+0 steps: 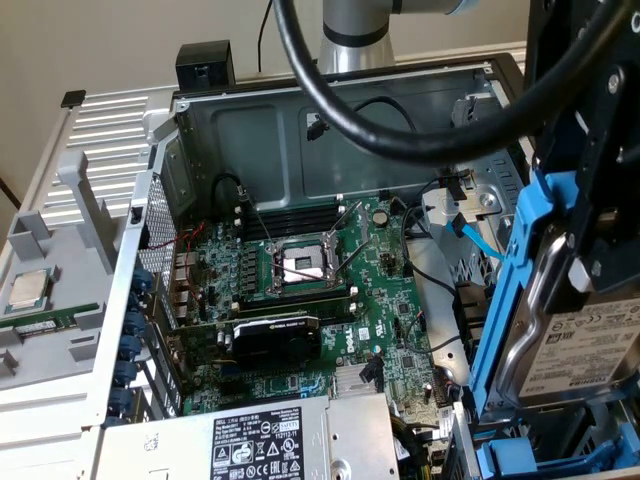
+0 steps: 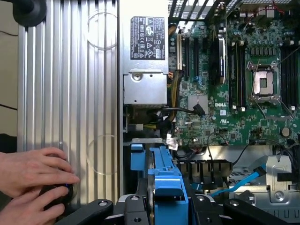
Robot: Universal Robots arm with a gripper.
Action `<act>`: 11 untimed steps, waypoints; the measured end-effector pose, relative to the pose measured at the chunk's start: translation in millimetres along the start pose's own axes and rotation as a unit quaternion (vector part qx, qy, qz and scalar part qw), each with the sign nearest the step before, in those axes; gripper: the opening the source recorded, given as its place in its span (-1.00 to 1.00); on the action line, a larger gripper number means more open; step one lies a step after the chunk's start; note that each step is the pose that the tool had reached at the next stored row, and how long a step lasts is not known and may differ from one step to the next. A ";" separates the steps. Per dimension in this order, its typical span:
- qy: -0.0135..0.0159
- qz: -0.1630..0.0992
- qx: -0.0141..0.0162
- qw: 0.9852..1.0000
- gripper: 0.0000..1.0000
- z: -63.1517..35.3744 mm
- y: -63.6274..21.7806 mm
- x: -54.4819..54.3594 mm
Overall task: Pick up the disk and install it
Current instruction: 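Insert the disk into the insertion slot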
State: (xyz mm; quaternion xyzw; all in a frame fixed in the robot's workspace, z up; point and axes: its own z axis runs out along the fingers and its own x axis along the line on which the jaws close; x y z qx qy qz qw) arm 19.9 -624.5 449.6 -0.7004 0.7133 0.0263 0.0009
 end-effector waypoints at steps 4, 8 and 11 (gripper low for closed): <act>0.000 0.000 0.000 1.000 -0.26 1.4 -0.1 0.6; 0.000 0.000 0.000 1.000 -0.26 2.5 -0.2 1.4; 0.000 0.000 0.000 1.000 -0.26 4.0 -0.2 1.5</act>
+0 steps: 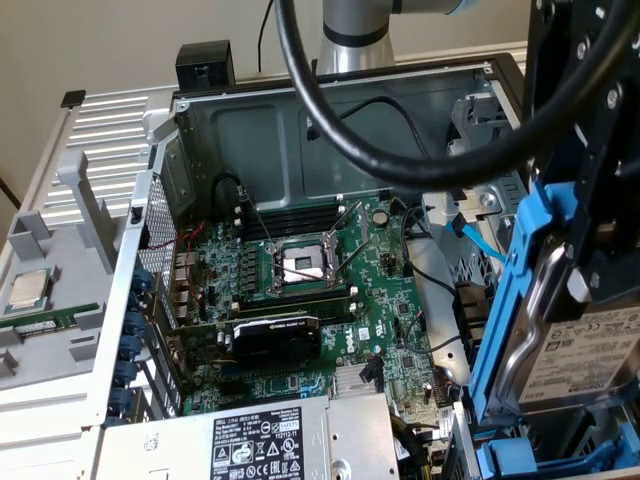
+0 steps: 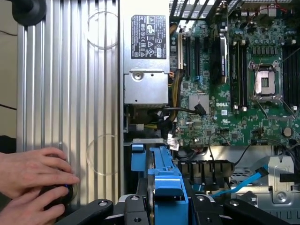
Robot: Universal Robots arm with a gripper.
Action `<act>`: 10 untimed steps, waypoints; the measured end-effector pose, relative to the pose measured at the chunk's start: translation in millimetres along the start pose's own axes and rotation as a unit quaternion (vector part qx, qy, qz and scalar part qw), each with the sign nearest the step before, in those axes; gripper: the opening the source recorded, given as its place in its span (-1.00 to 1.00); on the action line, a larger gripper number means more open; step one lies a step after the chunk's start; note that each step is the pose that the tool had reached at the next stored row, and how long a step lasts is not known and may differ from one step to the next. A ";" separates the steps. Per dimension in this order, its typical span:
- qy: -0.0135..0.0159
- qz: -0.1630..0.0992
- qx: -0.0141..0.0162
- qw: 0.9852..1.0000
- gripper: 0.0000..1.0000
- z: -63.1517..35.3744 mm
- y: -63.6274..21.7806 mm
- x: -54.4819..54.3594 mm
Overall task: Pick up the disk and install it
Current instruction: 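Insert the disk into the insertion slot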
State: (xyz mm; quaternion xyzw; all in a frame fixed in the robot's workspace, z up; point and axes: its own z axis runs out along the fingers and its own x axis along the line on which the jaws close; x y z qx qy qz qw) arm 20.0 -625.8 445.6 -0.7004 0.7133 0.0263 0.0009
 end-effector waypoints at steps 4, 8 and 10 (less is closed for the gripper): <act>0.000 0.000 0.000 1.000 -0.26 2.2 -0.1 0.1; 0.000 0.000 0.000 1.000 -0.26 2.5 0.9 0.1; 0.000 0.000 0.000 1.000 -0.26 2.6 1.7 0.2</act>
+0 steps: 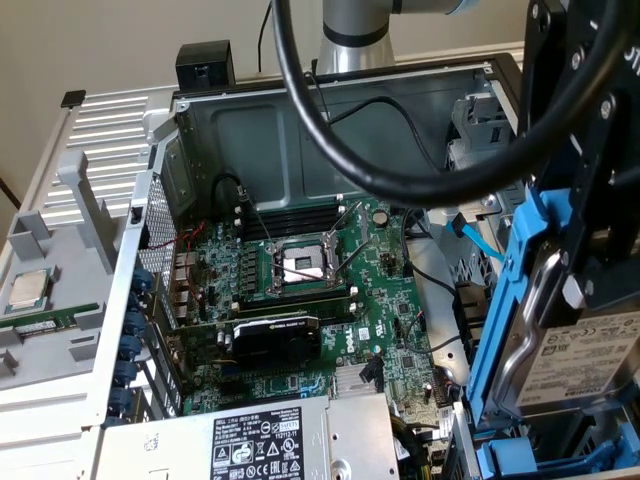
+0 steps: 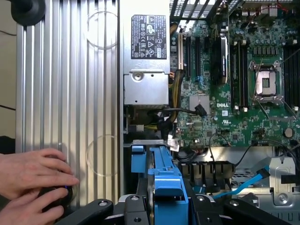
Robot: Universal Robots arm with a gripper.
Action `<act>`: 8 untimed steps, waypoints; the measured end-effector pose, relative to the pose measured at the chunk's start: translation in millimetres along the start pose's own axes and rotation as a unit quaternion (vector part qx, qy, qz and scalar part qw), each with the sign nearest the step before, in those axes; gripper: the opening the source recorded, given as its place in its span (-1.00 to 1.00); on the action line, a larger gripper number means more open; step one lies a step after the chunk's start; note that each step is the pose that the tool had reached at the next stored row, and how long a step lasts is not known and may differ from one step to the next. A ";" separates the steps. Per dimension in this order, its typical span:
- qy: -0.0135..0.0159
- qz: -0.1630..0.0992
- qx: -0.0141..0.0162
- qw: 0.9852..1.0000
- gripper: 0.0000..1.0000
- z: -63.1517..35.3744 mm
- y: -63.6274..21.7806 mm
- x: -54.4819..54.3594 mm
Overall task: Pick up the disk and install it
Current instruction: 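Insert the disk into the insertion slot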
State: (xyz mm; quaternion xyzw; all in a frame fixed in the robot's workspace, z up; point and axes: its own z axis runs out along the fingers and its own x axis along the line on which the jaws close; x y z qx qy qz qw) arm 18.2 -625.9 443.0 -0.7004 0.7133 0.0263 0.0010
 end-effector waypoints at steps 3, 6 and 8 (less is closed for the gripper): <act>0.000 0.000 0.000 1.000 -0.26 0.0 0.2 -0.1; 0.000 0.000 0.000 1.000 -0.26 0.1 0.2 -0.5; 0.000 0.000 0.000 1.000 -0.26 0.1 0.3 -1.1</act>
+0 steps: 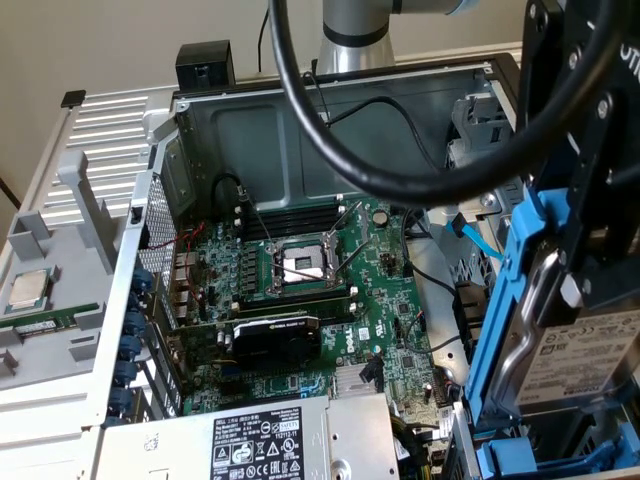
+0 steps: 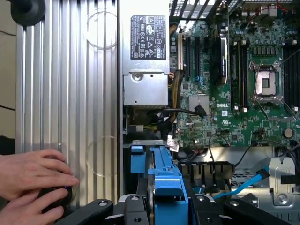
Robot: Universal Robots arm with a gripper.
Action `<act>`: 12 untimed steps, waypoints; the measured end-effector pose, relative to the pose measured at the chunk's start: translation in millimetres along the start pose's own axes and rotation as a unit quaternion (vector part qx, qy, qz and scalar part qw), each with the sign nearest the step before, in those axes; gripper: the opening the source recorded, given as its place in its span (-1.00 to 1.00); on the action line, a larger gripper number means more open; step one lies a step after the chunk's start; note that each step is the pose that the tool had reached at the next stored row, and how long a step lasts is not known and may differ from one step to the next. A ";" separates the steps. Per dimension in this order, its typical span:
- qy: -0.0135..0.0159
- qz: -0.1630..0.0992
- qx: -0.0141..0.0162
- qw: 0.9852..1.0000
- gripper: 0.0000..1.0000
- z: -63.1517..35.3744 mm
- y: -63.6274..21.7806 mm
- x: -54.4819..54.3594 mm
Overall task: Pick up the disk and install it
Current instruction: 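Insert the disk into the insertion slot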
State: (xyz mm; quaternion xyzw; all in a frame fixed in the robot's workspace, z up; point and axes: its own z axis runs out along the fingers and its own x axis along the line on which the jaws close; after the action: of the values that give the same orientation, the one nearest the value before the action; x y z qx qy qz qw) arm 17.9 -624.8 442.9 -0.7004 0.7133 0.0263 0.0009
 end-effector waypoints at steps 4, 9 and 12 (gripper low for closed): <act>0.000 0.000 0.000 1.000 -0.26 0.4 0.0 -1.1; 0.000 -0.001 0.000 1.000 -0.26 1.2 0.0 -1.2; 0.000 -0.001 0.000 1.000 -0.26 1.9 -0.1 -1.2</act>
State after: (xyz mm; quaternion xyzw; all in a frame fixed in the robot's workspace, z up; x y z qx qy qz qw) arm 18.0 -623.5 441.1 -0.7011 0.7125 0.0266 0.0011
